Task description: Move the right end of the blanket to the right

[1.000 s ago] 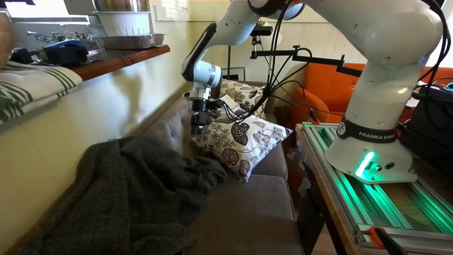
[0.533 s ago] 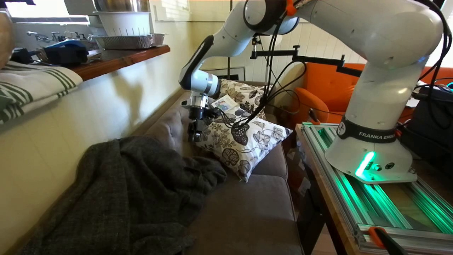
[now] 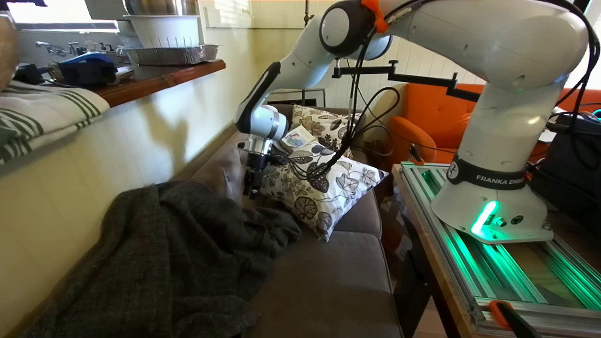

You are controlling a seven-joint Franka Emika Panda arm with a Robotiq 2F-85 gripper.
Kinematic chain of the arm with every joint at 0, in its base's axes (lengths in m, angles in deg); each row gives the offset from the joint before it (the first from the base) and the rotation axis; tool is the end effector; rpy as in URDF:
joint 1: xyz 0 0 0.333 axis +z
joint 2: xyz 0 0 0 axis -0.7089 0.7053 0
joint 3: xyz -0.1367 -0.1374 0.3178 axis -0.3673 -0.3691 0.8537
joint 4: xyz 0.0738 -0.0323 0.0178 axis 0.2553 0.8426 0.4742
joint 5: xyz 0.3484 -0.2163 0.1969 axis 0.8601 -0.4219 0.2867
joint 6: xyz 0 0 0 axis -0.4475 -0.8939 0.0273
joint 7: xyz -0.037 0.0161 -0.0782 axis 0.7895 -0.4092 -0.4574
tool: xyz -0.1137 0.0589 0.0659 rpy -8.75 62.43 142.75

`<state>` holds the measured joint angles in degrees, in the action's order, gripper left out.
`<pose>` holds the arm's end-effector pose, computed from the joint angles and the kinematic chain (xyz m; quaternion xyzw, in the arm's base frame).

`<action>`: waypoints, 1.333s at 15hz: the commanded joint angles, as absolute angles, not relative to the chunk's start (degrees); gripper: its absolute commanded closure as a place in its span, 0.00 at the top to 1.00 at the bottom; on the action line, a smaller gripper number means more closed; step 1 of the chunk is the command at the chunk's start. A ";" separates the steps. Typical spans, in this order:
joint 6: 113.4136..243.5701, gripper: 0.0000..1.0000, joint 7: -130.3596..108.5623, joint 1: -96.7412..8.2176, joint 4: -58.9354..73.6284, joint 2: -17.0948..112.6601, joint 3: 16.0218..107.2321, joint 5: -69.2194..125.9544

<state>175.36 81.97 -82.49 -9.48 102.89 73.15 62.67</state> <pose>0.6567 -0.3590 -0.1084 -0.9289 -0.2470 -0.1395 0.2379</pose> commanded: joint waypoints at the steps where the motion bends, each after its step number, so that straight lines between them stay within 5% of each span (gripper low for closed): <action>1: 181.89 1.00 81.03 -84.06 -14.76 108.54 75.85 63.84; 16: 194.27 1.00 75.99 -85.44 -19.56 116.82 77.79 61.41; 17: 193.63 0.77 75.49 -85.53 -19.93 117.22 77.79 60.97; 20: 192.86 0.57 74.40 -85.57 -19.83 117.23 77.72 60.38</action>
